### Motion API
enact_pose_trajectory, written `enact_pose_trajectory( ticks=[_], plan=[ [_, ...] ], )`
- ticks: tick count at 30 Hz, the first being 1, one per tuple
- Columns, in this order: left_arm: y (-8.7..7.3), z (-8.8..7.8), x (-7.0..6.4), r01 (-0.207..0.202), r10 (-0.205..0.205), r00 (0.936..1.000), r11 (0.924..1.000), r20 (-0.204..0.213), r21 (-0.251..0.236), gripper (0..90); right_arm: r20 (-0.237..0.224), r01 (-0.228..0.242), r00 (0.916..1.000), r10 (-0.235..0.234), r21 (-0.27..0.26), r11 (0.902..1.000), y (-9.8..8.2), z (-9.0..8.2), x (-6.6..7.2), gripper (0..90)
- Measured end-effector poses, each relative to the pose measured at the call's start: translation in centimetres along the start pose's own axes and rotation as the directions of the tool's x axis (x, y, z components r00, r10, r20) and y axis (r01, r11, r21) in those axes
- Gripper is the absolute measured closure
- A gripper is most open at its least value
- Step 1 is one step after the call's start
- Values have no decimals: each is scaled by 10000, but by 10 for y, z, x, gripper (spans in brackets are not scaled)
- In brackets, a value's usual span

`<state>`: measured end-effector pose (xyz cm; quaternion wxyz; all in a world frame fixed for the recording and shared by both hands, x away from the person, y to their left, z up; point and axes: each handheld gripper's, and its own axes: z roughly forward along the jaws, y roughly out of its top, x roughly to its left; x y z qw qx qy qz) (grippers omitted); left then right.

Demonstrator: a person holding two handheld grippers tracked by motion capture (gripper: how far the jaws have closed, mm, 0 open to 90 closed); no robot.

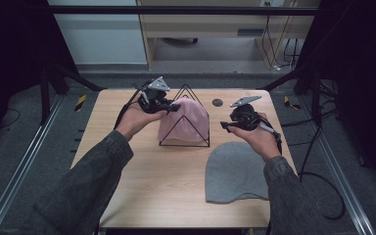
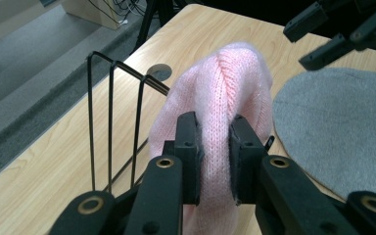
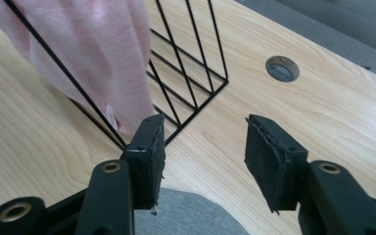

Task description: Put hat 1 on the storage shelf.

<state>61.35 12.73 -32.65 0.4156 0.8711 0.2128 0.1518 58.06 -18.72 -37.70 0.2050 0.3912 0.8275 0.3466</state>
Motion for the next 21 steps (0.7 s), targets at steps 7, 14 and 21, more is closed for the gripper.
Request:
enact_pose_trajectory(
  ticks=[7, 14, 21],
  plan=[
    [-1, -1, -1, -72, 72, 10000, 10000, 8, 58, 769, 43, -191, 9998, 191, 64, 9998, -7, -4, -9, 530],
    [-5, -2, 0, 40, -40, 10000, 10000, 18, 58, 768, 53, -231, 9997, 230, 225, 9995, -14, -3, -12, 518],
    [-15, 0, 0, 234, -234, 9997, 9996, 35, 138, 750, 132, -359, 9993, 352, 545, 9979, -26, -1, -18, 507]
  ],
)
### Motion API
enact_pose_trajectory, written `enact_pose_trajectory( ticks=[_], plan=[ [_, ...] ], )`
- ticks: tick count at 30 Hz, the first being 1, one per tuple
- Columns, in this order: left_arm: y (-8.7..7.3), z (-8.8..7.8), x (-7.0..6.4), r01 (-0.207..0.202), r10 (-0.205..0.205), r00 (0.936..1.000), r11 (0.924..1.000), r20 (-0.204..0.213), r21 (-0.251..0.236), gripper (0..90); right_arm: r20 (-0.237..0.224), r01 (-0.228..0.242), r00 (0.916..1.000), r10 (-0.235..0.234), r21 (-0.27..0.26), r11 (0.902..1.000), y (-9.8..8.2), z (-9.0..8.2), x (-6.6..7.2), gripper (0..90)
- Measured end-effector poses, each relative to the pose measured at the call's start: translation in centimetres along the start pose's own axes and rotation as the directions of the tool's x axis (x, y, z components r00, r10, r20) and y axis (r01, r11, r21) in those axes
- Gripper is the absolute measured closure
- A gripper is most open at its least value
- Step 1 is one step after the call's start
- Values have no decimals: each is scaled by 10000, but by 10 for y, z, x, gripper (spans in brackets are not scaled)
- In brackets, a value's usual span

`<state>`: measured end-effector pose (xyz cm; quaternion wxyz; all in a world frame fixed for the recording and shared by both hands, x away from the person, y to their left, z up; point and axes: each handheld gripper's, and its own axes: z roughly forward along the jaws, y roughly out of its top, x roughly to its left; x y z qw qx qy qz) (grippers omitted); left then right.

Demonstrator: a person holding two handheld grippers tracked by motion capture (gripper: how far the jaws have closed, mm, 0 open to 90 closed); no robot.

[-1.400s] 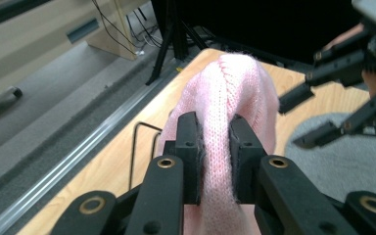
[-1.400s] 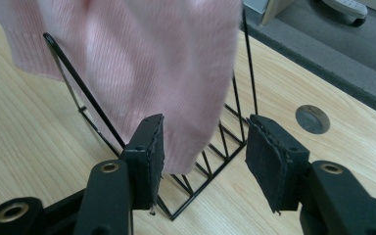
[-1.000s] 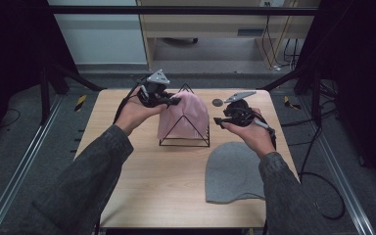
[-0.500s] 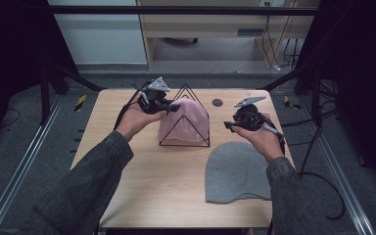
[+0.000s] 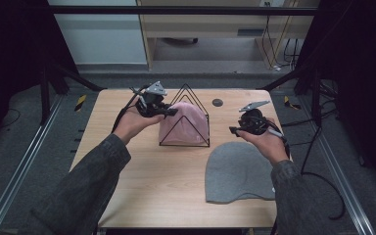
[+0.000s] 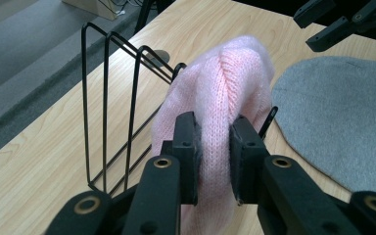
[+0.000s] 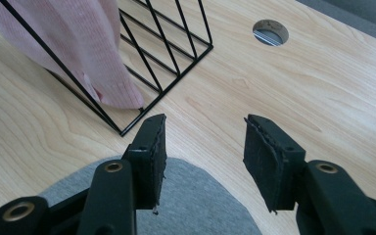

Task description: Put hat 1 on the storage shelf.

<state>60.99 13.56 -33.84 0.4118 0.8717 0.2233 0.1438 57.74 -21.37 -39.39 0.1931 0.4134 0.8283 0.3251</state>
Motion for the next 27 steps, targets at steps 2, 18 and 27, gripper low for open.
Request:
enact_pose_trajectory(
  ticks=[2, 18, 27],
  plan=[
    [-1, 0, 0, 37, -36, 10000, 10000, 28, -17, 734, 17, 8, 10000, -8, 28, 10000, -3, -1, -1, 507],
    [-11, -26, -15, 250, -286, 9956, 9988, -889, -410, 476, 266, -461, 9986, 452, 325, 9984, -23, -10, -16, 450],
    [-55, -49, -30, 697, -696, 9871, 9976, -1440, -43, 234, 234, -919, 9956, 908, 554, 9942, -36, -9, -26, 324]
  ],
)
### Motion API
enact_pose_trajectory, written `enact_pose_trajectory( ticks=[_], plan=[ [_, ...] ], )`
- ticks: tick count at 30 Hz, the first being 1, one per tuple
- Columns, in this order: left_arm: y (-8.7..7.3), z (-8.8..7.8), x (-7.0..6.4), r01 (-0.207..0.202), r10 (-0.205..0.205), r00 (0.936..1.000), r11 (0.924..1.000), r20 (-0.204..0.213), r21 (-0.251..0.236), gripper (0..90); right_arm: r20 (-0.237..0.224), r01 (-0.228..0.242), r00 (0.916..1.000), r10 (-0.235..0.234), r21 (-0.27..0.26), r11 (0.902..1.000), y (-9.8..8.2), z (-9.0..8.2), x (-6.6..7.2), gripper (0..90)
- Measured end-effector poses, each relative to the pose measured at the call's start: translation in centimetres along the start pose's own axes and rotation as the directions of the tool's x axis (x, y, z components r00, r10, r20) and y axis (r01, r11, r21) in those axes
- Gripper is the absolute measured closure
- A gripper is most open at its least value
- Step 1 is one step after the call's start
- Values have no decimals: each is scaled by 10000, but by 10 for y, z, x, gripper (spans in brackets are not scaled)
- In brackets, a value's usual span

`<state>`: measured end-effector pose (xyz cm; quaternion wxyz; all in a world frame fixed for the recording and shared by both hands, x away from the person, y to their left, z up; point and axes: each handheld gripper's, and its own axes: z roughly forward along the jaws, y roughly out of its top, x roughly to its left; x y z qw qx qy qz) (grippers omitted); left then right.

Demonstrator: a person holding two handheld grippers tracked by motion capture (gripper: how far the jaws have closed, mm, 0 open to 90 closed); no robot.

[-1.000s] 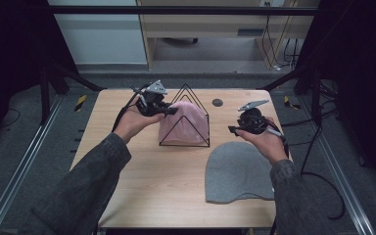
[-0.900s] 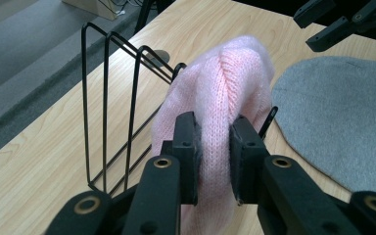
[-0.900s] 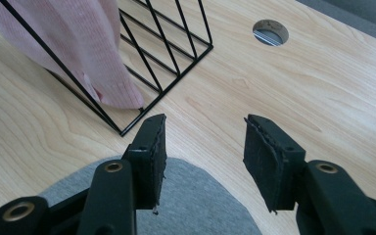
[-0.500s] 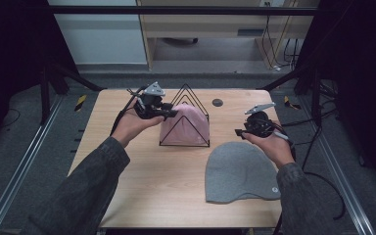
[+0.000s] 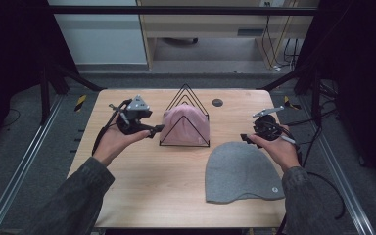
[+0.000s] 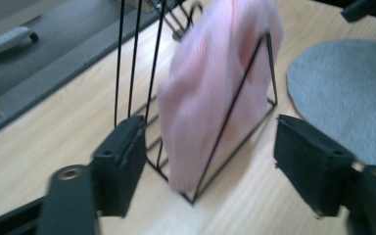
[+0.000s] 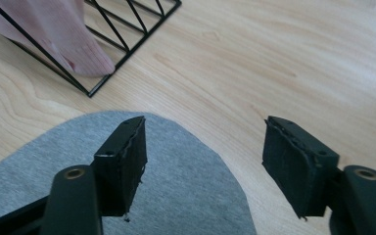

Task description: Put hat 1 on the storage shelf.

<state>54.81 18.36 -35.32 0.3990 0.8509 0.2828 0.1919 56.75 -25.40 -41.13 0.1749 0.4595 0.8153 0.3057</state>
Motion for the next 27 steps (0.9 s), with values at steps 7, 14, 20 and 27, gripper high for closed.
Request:
enact_pose_trajectory(
  ticks=[7, 14, 20, 27],
  plan=[
    [-65, -7, -6, 576, -563, 9981, 9967, -238, 575, 121, -38, -168, 9998, 171, 525, 9985, -12, 16, -6, 393],
    [-120, -6, -16, 702, -615, 9960, 9875, -654, 1413, 120, 84, -537, 9985, 533, 693, 9961, -29, 26, -20, 484],
    [-136, -19, -15, 821, -685, 9936, 9840, -893, 1582, 120, 21, -883, 9961, 886, 1067, 9904, -45, 41, -27, 476],
    [-157, -31, -16, 1140, -969, 9892, 9802, -1098, 1620, 124, -47, -818, 9965, 830, 1244, 9889, -50, 51, -25, 457]
  ],
)
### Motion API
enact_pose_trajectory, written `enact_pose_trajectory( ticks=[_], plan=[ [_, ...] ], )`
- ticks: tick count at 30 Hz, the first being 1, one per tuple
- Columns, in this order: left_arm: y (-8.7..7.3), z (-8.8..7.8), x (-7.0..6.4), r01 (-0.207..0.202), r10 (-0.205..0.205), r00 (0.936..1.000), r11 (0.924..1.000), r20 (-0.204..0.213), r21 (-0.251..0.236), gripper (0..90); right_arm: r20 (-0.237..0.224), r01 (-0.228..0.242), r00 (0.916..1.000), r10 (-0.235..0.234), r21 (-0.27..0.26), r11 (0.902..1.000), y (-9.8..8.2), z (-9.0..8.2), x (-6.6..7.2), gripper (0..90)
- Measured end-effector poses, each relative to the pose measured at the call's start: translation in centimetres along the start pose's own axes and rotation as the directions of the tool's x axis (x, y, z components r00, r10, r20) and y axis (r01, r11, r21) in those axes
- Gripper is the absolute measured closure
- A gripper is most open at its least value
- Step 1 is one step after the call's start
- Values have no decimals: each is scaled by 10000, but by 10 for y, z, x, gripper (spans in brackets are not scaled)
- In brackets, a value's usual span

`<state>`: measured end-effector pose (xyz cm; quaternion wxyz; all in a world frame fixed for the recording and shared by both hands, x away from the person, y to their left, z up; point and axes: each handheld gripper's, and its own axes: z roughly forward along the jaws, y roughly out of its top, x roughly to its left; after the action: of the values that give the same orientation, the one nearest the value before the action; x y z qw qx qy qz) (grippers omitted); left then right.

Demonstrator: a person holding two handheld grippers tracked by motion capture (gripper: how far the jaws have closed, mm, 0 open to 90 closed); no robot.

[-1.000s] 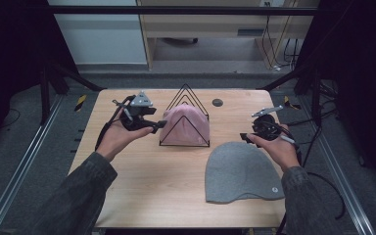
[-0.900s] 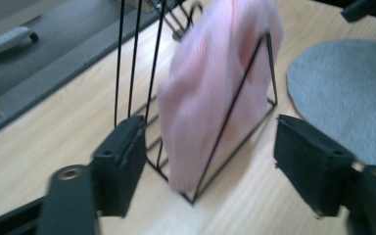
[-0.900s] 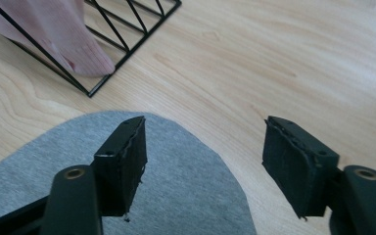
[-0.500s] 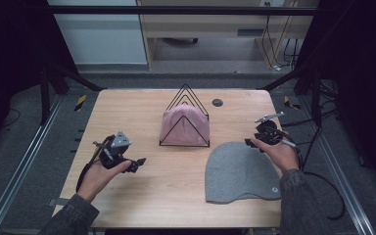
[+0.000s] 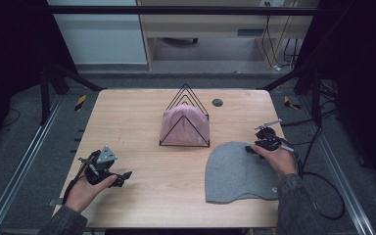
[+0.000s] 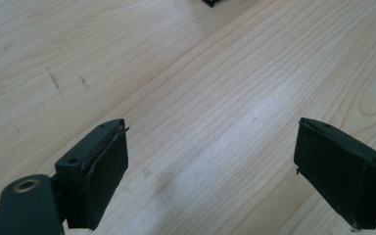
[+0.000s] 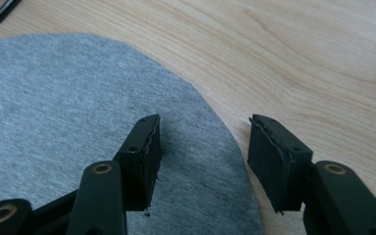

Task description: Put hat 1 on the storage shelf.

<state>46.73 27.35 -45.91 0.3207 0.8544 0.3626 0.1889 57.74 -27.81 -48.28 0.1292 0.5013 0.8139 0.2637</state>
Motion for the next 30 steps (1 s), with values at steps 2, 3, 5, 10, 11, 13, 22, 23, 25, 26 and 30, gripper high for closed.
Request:
enact_pose_trajectory(
  ticks=[2, 3, 5, 10, 11, 13, 22, 23, 25, 26, 30],
  plan=[
    [-1, 0, 1, -12, 12, 10000, 10000, -12, 28, 125, 17, 38, 10000, -38, -50, 10000, 0, 0, 0, 480],
    [-2, -1, 1, 9, -9, 10000, 10000, -22, 39, 126, -18, 102, 9999, -102, -82, 9999, 0, 0, 0, 500],
    [-2, -1, 3, 46, -46, 10000, 10000, -50, -6, 127, -41, 184, 9998, -184, -63, 9998, -1, 0, 2, 542],
    [-4, 2, 4, 155, -154, 9999, 9998, -42, 78, 128, -335, 373, 9988, -370, 58, 9993, -2, -3, 8, 770],
    [-5, 3, 4, 156, -156, 9999, 9998, -22, 97, 128, -422, 508, 9978, -507, 0, 9987, -3, -3, 8, 805],
    [-5, 4, 4, 146, -146, 9999, 9998, 33, 130, 128, -389, 439, 9983, -440, -34, 9990, -4, -4, 10, 833],
    [-7, 9, 5, 211, -219, 9995, 9992, 233, 353, 126, -675, 1576, 9834, -1684, -1416, 9773, 1, -54, 44, 859],
    [-7, 9, 5, 200, -207, 9996, 9991, 210, 373, 126, -720, 1705, 9802, -1843, -1652, 9714, 2, -61, 49, 858],
    [-7, 10, 4, 171, -180, 9995, 9991, 244, 392, 125, -767, 1829, 9766, -2009, -1951, 9636, 3, -71, 56, 859],
    [-7, 10, 4, 198, -209, 9994, 9990, 263, 395, 125, -800, 1858, 9752, -2065, -2119, 9595, 4, -75, 60, 858],
    [-8, 10, 5, 200, -211, 9995, 9988, 249, 438, 125, -907, 2094, 9669, -2384, -2517, 9449, 7, -87, 74, 859]
  ],
)
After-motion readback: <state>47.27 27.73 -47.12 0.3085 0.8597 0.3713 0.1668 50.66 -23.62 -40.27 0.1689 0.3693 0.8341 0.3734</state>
